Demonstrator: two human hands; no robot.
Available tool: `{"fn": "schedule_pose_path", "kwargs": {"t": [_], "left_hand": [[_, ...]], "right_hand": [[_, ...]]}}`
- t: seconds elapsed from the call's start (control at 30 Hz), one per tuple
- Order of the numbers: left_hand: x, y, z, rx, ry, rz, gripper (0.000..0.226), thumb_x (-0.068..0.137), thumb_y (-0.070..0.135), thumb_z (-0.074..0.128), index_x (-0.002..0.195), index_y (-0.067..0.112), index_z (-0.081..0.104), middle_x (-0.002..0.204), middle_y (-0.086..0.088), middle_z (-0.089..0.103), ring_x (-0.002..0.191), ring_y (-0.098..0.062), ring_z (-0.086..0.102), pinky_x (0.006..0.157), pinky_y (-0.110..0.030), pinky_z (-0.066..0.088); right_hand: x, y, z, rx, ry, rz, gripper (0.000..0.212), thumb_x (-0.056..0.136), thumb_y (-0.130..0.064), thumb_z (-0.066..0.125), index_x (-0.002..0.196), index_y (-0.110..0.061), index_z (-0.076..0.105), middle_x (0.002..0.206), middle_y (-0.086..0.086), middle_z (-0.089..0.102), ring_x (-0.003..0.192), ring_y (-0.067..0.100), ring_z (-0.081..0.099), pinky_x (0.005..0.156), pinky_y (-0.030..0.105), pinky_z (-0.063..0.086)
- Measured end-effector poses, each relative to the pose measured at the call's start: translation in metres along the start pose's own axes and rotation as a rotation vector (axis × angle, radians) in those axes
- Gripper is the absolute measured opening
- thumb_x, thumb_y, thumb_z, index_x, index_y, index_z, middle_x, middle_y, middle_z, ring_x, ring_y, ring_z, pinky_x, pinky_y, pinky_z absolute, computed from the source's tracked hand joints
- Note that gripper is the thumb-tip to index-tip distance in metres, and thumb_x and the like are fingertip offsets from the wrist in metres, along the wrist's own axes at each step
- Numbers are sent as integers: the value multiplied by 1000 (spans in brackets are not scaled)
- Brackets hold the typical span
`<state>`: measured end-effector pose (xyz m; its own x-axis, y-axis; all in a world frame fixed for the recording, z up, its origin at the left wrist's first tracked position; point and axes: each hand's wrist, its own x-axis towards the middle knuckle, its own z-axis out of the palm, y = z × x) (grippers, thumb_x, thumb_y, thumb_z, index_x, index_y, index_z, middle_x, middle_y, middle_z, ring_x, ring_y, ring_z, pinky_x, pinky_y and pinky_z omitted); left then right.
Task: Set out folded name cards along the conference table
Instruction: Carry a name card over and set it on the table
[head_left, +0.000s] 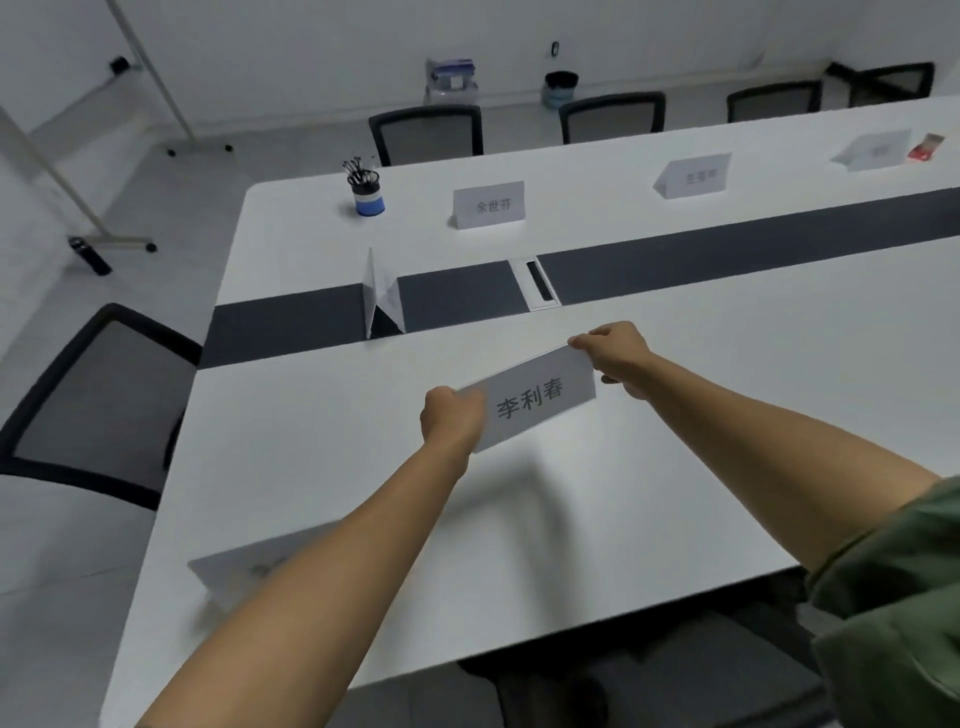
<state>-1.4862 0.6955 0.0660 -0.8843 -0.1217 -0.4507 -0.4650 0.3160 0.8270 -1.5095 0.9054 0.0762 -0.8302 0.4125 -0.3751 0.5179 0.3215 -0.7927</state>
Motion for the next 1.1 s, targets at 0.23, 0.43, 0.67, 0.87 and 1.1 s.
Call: {"fn": "schedule_pose_path", "kwargs": {"t": [0.23,0.43,0.67,0.87,1.1], "left_hand": [[40,-17,60,-19,12,-149,13,80,22,53,76,14,44,80,-5,53,68,-23,48,55,-25,34],[85,-28,81,4,-35,-193,14,85,18,56,78,13,45,82,-5,50,70,-20,45,58,-27,33],[122,-32,98,7,-82,-221,13,89,16,57,93,9,48,93,-7,53,68,-14,47,56,-23,38],[130,-35,94,424,-68,-38,34,93,20,52,125,8,51,122,-12,53,104,-28,55,81,-31,45],[149,-38,84,1000,-1,306,32,98,25,47,125,12,58,123,-8,53,109,-28,55,82,-35,46]], "right_hand": [[80,34,0,23,-199,64,35,91,-24,61,113,4,63,108,21,69,93,27,59,72,36,50],[130,59,17,46,-257,90,35,88,-23,63,111,4,63,95,12,64,86,23,57,74,36,50],[168,73,24,77,-258,94,30,88,-22,63,104,3,63,96,10,61,89,24,55,76,38,50],[176,75,20,-387,-200,-129,45,89,-26,60,130,-7,53,130,12,58,111,32,56,86,39,47],[185,74,17,-985,-173,-537,47,97,-20,46,144,-23,42,150,5,41,122,31,53,91,42,49]]}}
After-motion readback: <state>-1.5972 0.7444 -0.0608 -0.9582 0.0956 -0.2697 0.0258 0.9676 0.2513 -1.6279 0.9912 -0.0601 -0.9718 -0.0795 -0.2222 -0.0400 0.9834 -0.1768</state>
